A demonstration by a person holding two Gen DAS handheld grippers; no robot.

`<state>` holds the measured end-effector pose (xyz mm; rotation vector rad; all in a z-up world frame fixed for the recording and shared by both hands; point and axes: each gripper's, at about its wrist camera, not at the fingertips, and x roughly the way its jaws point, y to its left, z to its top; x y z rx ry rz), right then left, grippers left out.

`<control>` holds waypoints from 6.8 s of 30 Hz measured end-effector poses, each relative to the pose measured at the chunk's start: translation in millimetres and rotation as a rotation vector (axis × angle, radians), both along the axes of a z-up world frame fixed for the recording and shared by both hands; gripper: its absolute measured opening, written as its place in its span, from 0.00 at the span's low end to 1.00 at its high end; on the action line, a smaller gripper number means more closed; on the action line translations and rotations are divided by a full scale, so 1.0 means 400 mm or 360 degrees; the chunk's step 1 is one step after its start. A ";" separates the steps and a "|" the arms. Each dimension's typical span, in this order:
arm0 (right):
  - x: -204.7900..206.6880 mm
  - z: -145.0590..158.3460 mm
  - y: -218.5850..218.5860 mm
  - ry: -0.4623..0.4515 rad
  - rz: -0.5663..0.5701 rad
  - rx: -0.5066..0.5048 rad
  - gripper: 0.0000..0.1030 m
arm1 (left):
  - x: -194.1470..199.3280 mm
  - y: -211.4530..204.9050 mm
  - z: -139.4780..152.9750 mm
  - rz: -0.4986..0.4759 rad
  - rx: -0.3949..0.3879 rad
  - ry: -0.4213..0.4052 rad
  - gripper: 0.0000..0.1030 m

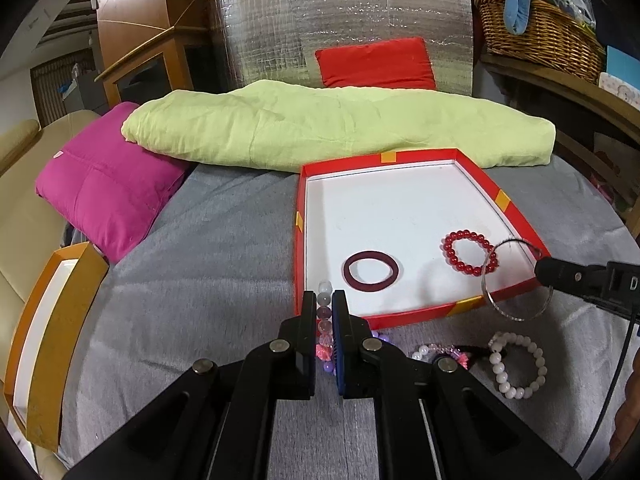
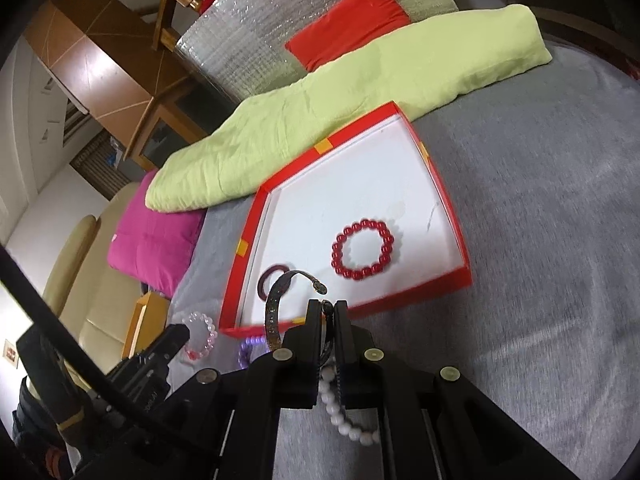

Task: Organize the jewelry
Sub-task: 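Lift both held bracelets off the bed toward the tray, then lower both bracelets into the tray and open both tools, then withdraw both open tools from the tray toward the remaining bracelets, then grasp the white beaded bracelet with the right tool, then grasp the purple beaded bracelet with the left tool while the right tool holds the white bracelet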

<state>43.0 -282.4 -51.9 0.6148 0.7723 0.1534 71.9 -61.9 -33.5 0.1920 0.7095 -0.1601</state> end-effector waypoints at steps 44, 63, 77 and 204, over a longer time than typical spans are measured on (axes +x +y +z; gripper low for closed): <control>0.320 -0.076 -0.117 0.0156 -0.0359 0.0212 0.10 | 0.344 -0.126 -0.043 -0.0131 -0.0265 0.0217 0.08; 0.260 -0.004 -0.147 -0.0044 -0.0372 0.0210 0.41 | 0.300 -0.079 -0.016 -0.0117 -0.0219 0.0141 0.54; 0.174 0.020 -0.060 0.0039 -0.0162 -0.0118 0.41 | 0.206 0.005 -0.009 0.0005 -0.0079 0.0117 0.63; -0.120 -0.058 0.009 0.0265 -0.0035 -0.0535 0.10 | 0.046 0.051 -0.156 -0.0110 -0.0158 0.0440 0.09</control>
